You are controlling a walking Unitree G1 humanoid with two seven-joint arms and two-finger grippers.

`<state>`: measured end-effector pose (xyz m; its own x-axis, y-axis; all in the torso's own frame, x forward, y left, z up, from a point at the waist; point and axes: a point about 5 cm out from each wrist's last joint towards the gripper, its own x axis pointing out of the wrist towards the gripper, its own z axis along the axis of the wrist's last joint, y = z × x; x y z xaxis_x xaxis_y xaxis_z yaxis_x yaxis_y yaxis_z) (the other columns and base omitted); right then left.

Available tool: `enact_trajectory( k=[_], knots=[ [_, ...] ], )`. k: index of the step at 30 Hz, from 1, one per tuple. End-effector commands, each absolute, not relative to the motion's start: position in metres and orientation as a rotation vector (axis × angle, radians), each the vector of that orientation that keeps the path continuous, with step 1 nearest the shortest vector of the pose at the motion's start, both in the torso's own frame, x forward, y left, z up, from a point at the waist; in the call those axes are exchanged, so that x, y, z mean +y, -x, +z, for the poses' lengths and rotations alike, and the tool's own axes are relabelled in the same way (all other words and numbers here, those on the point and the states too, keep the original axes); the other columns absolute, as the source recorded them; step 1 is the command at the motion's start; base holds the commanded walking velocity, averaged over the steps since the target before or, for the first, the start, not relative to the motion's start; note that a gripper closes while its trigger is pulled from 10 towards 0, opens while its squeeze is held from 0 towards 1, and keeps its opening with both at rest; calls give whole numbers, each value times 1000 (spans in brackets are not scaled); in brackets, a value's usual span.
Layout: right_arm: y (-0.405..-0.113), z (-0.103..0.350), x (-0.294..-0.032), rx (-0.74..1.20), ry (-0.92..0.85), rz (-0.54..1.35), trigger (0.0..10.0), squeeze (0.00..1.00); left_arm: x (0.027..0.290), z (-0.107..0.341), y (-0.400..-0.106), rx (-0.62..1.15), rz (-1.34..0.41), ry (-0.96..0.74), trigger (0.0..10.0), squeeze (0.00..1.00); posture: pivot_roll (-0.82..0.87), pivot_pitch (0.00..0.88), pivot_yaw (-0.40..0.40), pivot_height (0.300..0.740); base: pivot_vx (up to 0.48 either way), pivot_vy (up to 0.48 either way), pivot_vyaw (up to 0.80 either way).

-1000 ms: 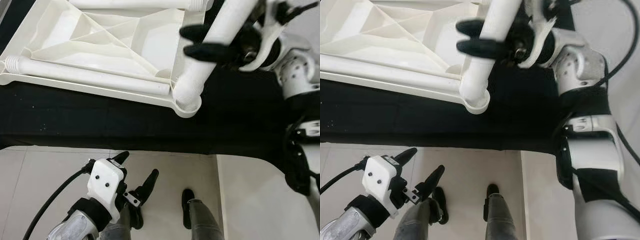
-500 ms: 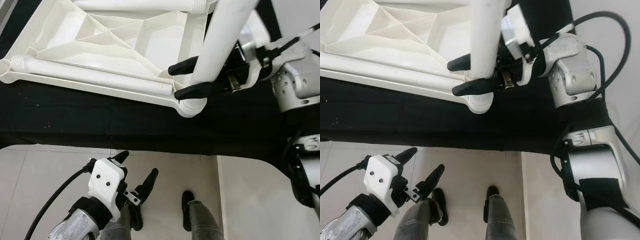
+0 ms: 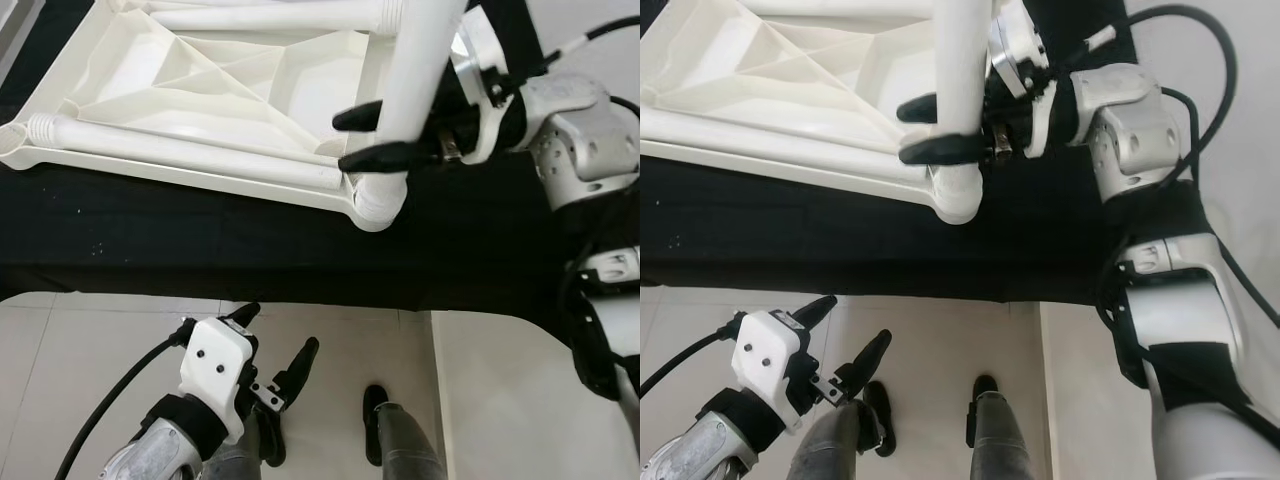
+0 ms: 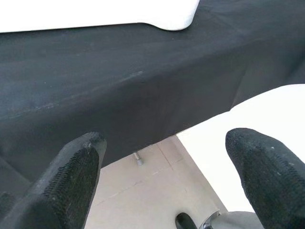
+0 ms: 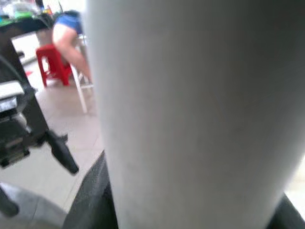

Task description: Building children table

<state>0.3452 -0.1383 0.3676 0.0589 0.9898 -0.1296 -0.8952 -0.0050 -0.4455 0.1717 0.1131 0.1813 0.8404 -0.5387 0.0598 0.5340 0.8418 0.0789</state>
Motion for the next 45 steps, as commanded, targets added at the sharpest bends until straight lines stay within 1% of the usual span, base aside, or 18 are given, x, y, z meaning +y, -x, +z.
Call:
enact_trajectory(
  k=[1,3,12,13,14,15,17,21,31,36,37,45],
  knots=[
    [-353,352,-140,-170,463,1476,10000,0,112,176,-169,-57,-562,-54,10000,0,2,439,-4,740,0,0,0],
    [-357,350,-139,-165,452,1442,10000,0,112,176,-170,-58,-560,-56,10000,0,2,439,-4,740,0,0,0],
    [-359,349,-137,-161,428,1423,10000,0,113,177,-171,-61,-559,-58,10000,0,2,442,-3,740,0,0,0],
    [-358,350,-137,-184,406,1440,10000,0,113,177,-171,-61,-559,-58,10000,0,2,442,-3,740,0,0,0],
    [-351,351,-138,-233,353,1500,10000,0,113,177,-171,-61,-558,-58,10000,0,2,442,-5,740,0,0,0],
    [-351,351,-138,-233,353,1500,10000,0,113,177,-171,-61,-558,-58,10000,0,2,442,-5,740,0,0,0],
    [-344,349,-139,-264,320,1569,10000,0,113,177,-171,-62,-557,-59,10000,0,2,442,-5,740,0,0,0],
    [-339,345,-140,-277,328,1614,10000,0,112,177,-171,-62,-556,-60,10000,0,4,442,-4,740,0,0,0],
    [-342,330,-141,-212,512,1588,10000,0,112,177,-172,-63,-556,-60,10000,0,2,443,-6,740,0,0,0],
    [-346,332,-136,-212,531,1546,10000,0,112,177,-172,-64,-555,-60,10000,0,-1,444,-9,740,0,0,0],
    [-348,332,-135,-201,538,1514,10000,0,111,177,-172,-65,-553,-60,10000,0,1,444,-11,740,0,0,0],
    [-347,323,-137,-115,572,1550,10000,0,111,177,-172,-66,-552,-57,10000,0,1,444,-11,740,0,0,0]
  ],
)
